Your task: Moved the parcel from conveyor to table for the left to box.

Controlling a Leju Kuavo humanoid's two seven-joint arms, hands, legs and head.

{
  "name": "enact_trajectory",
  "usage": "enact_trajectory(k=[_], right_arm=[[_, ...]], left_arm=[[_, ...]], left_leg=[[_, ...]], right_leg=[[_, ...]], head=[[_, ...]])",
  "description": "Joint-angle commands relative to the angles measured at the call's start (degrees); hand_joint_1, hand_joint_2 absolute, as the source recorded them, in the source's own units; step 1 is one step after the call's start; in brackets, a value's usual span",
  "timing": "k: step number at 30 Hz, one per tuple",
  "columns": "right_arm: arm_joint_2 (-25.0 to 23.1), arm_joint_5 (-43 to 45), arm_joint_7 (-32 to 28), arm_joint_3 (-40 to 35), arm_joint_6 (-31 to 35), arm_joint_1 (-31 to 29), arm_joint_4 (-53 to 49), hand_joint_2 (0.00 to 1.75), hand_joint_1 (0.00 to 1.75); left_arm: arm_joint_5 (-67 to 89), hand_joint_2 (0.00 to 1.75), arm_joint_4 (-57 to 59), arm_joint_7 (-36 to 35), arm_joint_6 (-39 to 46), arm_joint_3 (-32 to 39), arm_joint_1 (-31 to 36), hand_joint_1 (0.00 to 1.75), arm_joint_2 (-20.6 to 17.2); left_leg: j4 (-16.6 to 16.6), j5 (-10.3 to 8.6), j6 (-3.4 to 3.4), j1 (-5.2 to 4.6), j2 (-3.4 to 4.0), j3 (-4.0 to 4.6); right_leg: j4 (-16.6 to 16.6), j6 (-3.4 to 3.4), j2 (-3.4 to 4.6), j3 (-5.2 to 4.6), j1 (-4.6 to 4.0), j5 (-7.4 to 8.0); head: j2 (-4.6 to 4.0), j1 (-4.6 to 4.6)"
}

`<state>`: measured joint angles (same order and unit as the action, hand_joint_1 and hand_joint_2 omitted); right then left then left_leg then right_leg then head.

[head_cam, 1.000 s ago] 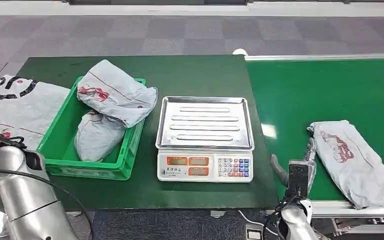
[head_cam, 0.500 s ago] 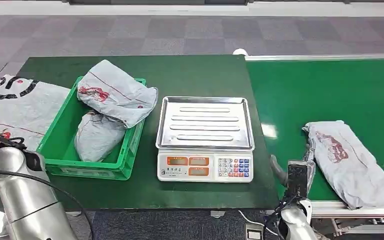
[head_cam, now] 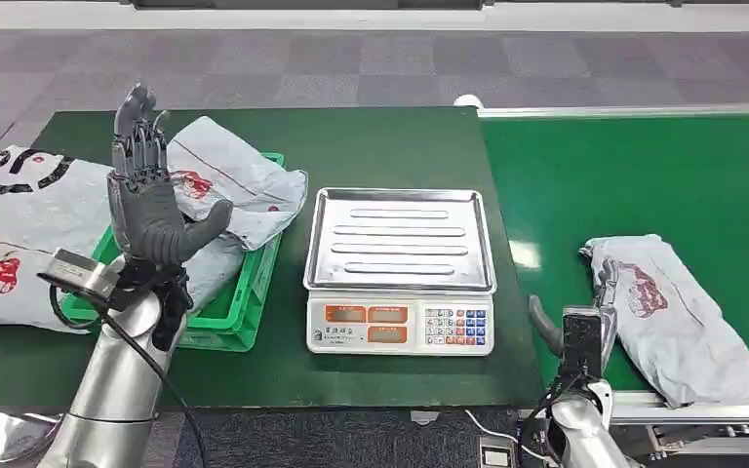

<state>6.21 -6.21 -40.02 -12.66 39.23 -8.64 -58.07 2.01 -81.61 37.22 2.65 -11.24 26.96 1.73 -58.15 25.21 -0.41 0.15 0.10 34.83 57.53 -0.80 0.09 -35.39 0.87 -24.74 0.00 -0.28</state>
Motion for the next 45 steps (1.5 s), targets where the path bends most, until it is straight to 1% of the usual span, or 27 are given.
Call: enact_trajectory(k=[1, 2, 3, 4, 6, 7, 8, 9, 10, 11, 12, 18, 19, 20, 21, 24, 25, 27, 29, 30, 31, 33, 39, 42, 43, 44, 45], right_arm=[[1.8, -2.1, 0.0, 0.2, 0.8, -1.3, -4.9, 1.75, 0.0], [1.5, -6.4, 0.0, 4.8, 0.8, -1.8, -6.9, 1.75, 0.0], [0.9, -8.0, 0.0, 6.8, 0.0, -2.0, -6.8, 1.75, 0.0], [2.4, -10.3, 0.0, 8.7, 0.8, -3.9, -4.9, 1.75, 0.0], [3.9, -11.2, 1.0, 12.7, 0.3, -6.1, -3.4, 1.75, 0.0], [4.5, -11.8, 1.4, 14.2, 0.2, -6.7, -2.6, 1.75, 0.0], [4.9, -16.5, 3.4, 16.7, 0.8, -7.1, -1.0, 1.75, 0.0], [4.3, -22.7, 5.1, 20.5, 0.8, -7.4, 0.0, 1.75, 0.0], [4.6, -25.0, 7.8, 20.8, 0.5, -7.9, 2.2, 1.75, 0.0], [4.7, -25.9, 9.1, 21.3, 0.3, -8.6, 3.3, 1.75, 0.0], [4.7, -33.9, 13.4, 25.0, 0.8, -10.5, 6.5, 1.75, 0.0], [4.7, -34.6, 13.5, 25.9, 0.8, -11.1, 7.3, 1.75, 0.0], [9.4, -44.7, 41.0, 26.7, -16.2, -17.6, 23.4, 1.75, 0.0], [11.1, -45.8, 41.8, 26.6, -18.4, -19.0, 27.7, 1.75, 0.0], [11.9, -47.0, 42.4, 26.4, -17.7, -19.5, 29.8, 1.75, 0.0], [11.8, -47.7, 42.8, 26.5, -19.0, -20.3, 32.8, 1.75, 0.0], [11.8, -47.7, 42.8, 26.5, -19.0, -20.3, 32.8, 1.75, 0.0], [11.8, -47.7, 42.8, 26.5, -19.0, -20.3, 32.8, 1.75, 0.0], [11.8, -47.7, 42.8, 26.5, -19.0, -20.3, 32.8, 1.75, 0.0], [11.8, -47.7, 42.8, 26.5, -19.0, -20.3, 32.8, 1.75, 0.0], [11.8, -47.7, 42.8, 26.5, -19.0, -20.3, 32.8, 1.75, 0.0], [11.8, -47.7, 42.8, 26.5, -19.0, -20.3, 32.8, 1.75, 0.0], [11.8, -47.7, 42.8, 26.5, -19.0, -20.3, 32.8, 1.75, 0.0], [11.6, -49.3, 45.8, 25.8, -23.8, -20.8, 34.4, 1.75, 0.0], [12.0, -49.8, 47.1, 25.5, -26.1, -20.8, 35.4, 1.75, 0.0], [12.5, -50.4, 48.1, 25.4, -30.1, -20.3, 36.4, 1.75, 0.0], [12.9, -50.9, 48.9, 25.3, -31.9, -20.0, 37.1, 1.75, 0.0]], left_arm=[[-4.3, 1.75, 20.5, 2.8, -19.3, -8.7, 2.3, 0.0, -1.0], [-3.3, 1.75, 27.2, 2.8, -21.4, -8.3, 1.7, 0.0, 2.3], [-1.3, 1.75, 27.9, 2.8, -22.1, -6.5, 1.0, 0.0, 3.9], [-2.5, 1.75, 30.9, 2.8, -24.1, -5.6, 0.1, 0.0, 5.4], [-4.6, 1.75, 30.4, 2.8, -28.8, -1.2, -2.3, 0.0, 6.7], [-4.3, 1.75, 29.4, 2.8, -29.3, -0.1, -3.2, 0.0, 7.0], [-3.1, 1.75, 32.1, 2.8, -29.7, 0.8, -3.3, 0.0, 7.1], [-1.3, 1.75, 29.9, 2.8, -26.6, -0.7, -3.9, 0.0, 6.3], [-3.7, 1.75, 29.7, 2.8, -29.7, 0.8, -4.3, 0.0, 6.4], [-3.6, 1.75, 29.7, 2.8, -29.9, 1.3, -4.4, 0.0, 6.1], [-3.8, 1.75, 30.6, 2.8, -30.0, 3.7, -4.2, 0.0, 6.3], [-4.0, 1.75, 29.8, 2.8, -30.6, 4.4, -4.3, 0.0, 6.4], [-2.7, 1.75, 26.5, 2.8, -29.4, 6.0, -4.8, 0.0, 7.4], [-2.7, 1.75, 26.9, 2.8, -29.7, 6.2, -4.5, 0.0, 7.7], [-2.6, 1.75, 27.2, 2.8, -29.6, 6.2, -4.3, 0.0, 7.8], [-2.2, 1.75, 27.2, 2.8, -29.2, 6.0, -4.4, 0.0, 8.0], [-2.2, 1.75, 27.2, 2.8, -29.2, 6.0, -4.4, 0.0, 8.0], [-2.2, 1.75, 27.2, 2.8, -29.2, 6.0, -4.4, 0.0, 8.0], [-2.2, 1.75, 27.2, 2.8, -29.2, 6.0, -4.4, 0.0, 8.0], [-2.2, 1.75, 27.2, 2.8, -29.2, 6.0, -4.4, 0.0, 8.0], [-2.2, 1.75, 27.2, 2.8, -29.2, 6.0, -4.4, 0.0, 8.0], [-2.2, 1.75, 27.2, 2.8, -29.2, 6.0, -4.4, 0.0, 8.0], [-2.2, 1.75, 27.2, 2.8, -29.2, 6.0, -4.4, 0.0, 8.0], [-2.0, 1.75, 27.7, 2.8, -29.4, 5.8, -4.2, 0.0, 7.9], [-2.1, 1.75, 27.9, 2.8, -29.4, 5.8, -4.0, 0.0, 7.9], [-3.1, 1.75, 28.3, 2.8, -30.9, 6.6, -3.8, 0.0, 8.3], [-3.5, 1.75, 28.6, 2.8, -31.8, 7.5, -3.7, 0.0, 8.6]], left_leg=[[0.1, 0.02, -0.02, 0.03, -0.06, -0.2], [0.2, -0.04, 0.01, -0.07, -0.19, -0.23], [0.4, -0.09, 0.0, -0.01, -0.23, -0.46], [0.3, -0.09, 0.03, -0.13, -0.23, -0.34], [0.2, -0.07, 0.07, -0.18, -0.18, -0.35], [0.1, -0.01, 0.07, -0.14, -0.08, -0.19], [0.1, 0.02, 0.08, -0.1, -0.03, -0.21], [0.1, 0.02, 0.11, -0.11, -0.05, -0.29], [0.1, -0.02, 0.1, -0.17, -0.1, -0.22], [0.2, -0.03, 0.12, -0.16, -0.17, -0.25], [0.1, 0.05, 0.14, -0.21, -0.06, -0.24], [0.1, 0.06, 0.26, -0.18, -0.09, -0.22], [0.1, 0.08, 0.26, -0.15, -0.05, -0.21], [0.1, 0.09, 0.3, -0.16, -0.03, -0.2], [0.1, 0.09, 0.3, -0.16, -0.02, -0.22], [0.1, 0.04, 0.33, -0.15, -0.16, -0.22], [0.1, 0.04, 0.33, -0.12, -0.17, -0.24], [0.0, 0.02, 0.44, -0.23, -0.41, 0.04], [0.0, 0.02, 0.43, -0.27, -0.4, 0.03], [0.1, 0.05, 0.41, -0.21, -0.34, -0.13], [0.0, 0.0, 0.42, -0.26, -0.38, -0.02], [0.1, 0.05, 0.39, -0.2, -0.32, -0.19], [0.0, 0.02, 0.43, -0.25, -0.32, 0.0], [0.1, 0.04, 0.41, -0.23, -0.26, -0.11], [0.0, 0.02, 0.42, -0.24, -0.3, -0.03], [0.1, 0.03, 0.41, -0.21, -0.29, -0.13], [0.0, 0.01, 0.42, -0.23, -0.38, -0.03]], right_leg=[[-0.1, 0.06, -0.05, 0.23, -0.04, -0.03], [-0.1, 0.03, -0.17, 0.26, 0.06, -0.05], [-0.4, 0.07, -0.22, 0.54, -0.01, 0.01], [-0.2, 0.03, -0.22, 0.34, 0.14, -0.06], [-0.2, -0.01, -0.19, 0.38, 0.22, -0.04], [-0.1, -0.02, -0.08, 0.21, 0.18, -0.03], [-0.1, -0.04, -0.02, 0.23, 0.13, -0.02], [-0.2, -0.08, -0.02, 0.35, 0.14, 0.0], [-0.2, -0.13, -0.05, 0.29, 0.22, 0.02], [-0.2, -0.13, -0.13, 0.38, 0.2, 0.02], [-0.2, -0.11, 0.01, 0.28, 0.26, 0.03], [-0.2, -0.13, -0.12, 0.31, 0.21, 0.0], [-0.2, -0.13, -0.09, 0.32, 0.17, 0.0], [-0.2, -0.17, -0.06, 0.32, 0.18, 0.02], [-0.2, -0.16, -0.05, 0.34, 0.18, 0.02], [-0.2, -0.2, -0.18, 0.33, 0.18, 0.03], [-0.3, -0.19, -0.17, 0.41, 0.14, 0.05], [-0.1, -0.34, -0.45, 0.26, 0.26, -0.06], [-0.1, -0.34, -0.44, 0.21, 0.29, -0.05], [-0.2, -0.29, -0.38, 0.37, 0.23, -0.06], [-0.1, -0.33, -0.39, 0.24, 0.28, -0.05], [-0.3, -0.27, -0.34, 0.43, 0.21, -0.06], [-0.1, -0.33, -0.34, 0.22, 0.27, -0.05], [-0.2, -0.3, -0.27, 0.31, 0.25, -0.05], [-0.2, -0.32, -0.31, 0.25, 0.26, -0.04], [-0.2, -0.29, -0.3, 0.36, 0.23, -0.04], [-0.2, -0.31, -0.39, 0.28, 0.25, -0.05]], head=[[0.0, 0.0], [0.0, 0.02], [0.0, 0.0], [0.0, 0.02], [0.0, 0.0], [0.0, 0.02], [0.0, 0.02], [0.0, 0.0], [0.0, 0.04], [0.0, 0.04], [0.0, 0.02], [0.0, 0.04], [0.0, 0.02], [0.0, 0.02], [0.0, 0.02], [0.0, 0.02], [0.0, 0.04], [0.0, 0.02], [0.0, 0.02], [0.0, 0.02], [0.0, 0.04], [0.0, 0.02], [0.0, 0.04], [0.0, 0.04], [0.0, 0.02], [0.0, 0.04], [0.0, 0.04]])
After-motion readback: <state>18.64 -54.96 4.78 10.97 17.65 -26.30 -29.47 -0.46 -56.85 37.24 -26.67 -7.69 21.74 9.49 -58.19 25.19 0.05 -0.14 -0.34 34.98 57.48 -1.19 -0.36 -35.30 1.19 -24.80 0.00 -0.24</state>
